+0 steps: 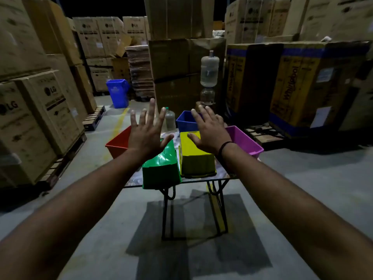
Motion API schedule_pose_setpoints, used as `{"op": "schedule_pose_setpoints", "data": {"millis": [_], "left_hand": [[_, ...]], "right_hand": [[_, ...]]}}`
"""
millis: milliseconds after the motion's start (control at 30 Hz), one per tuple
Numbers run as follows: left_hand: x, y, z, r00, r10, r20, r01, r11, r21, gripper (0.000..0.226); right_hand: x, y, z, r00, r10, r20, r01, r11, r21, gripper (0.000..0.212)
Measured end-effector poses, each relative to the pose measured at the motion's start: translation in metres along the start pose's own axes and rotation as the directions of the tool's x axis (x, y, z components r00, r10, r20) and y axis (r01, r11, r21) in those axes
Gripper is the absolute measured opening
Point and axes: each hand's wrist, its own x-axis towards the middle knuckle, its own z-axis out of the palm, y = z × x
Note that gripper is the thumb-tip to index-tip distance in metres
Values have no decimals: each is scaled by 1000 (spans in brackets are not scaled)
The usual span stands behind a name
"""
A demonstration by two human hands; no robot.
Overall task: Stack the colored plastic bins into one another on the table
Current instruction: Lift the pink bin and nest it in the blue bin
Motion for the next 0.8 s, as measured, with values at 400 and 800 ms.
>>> {"op": "schedule_pose_setpoints", "data": {"millis": [400,800], "left_hand": [[-3,-28,50,994,-88,67,96,987,-131,91],[74,-15,123,977,-106,184,130,984,-122,89]], "right_hand": [[26,-35,47,989,3,149,2,999,-39,84],[72,51,105,980,128,156,-140,988,71,84]]}}
